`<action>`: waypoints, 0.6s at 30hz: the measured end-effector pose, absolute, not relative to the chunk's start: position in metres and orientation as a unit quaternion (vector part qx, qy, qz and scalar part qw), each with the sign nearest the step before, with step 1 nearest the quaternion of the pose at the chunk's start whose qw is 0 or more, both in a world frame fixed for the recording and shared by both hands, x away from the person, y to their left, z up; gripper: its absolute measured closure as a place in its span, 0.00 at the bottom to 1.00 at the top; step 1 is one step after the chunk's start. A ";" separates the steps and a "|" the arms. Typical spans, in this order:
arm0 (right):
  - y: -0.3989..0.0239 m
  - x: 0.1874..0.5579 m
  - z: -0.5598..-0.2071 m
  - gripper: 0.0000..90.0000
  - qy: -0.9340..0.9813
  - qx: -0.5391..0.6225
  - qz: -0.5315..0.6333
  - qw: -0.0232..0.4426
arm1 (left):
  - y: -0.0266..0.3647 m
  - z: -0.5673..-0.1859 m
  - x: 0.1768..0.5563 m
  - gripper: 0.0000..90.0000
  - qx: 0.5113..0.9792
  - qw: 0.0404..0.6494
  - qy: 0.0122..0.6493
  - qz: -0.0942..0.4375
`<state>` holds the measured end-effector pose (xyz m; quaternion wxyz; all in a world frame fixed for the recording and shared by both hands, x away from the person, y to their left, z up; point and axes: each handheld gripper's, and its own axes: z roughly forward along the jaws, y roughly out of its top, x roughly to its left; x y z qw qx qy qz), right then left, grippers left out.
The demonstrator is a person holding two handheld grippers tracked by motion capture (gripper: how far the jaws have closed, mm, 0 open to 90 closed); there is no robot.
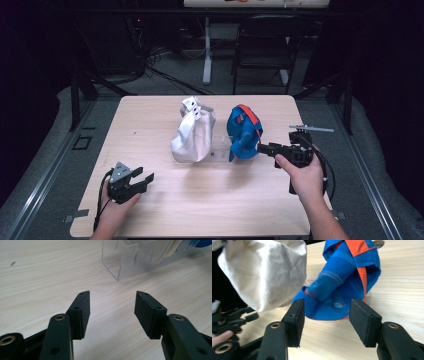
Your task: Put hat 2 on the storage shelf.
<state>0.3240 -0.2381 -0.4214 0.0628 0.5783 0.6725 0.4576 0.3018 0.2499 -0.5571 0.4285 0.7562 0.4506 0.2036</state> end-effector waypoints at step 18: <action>-0.243 0.284 -0.504 0.50 0.681 0.553 0.463 0.125 | 0.247 -0.559 0.302 0.52 0.763 0.422 0.448 0.198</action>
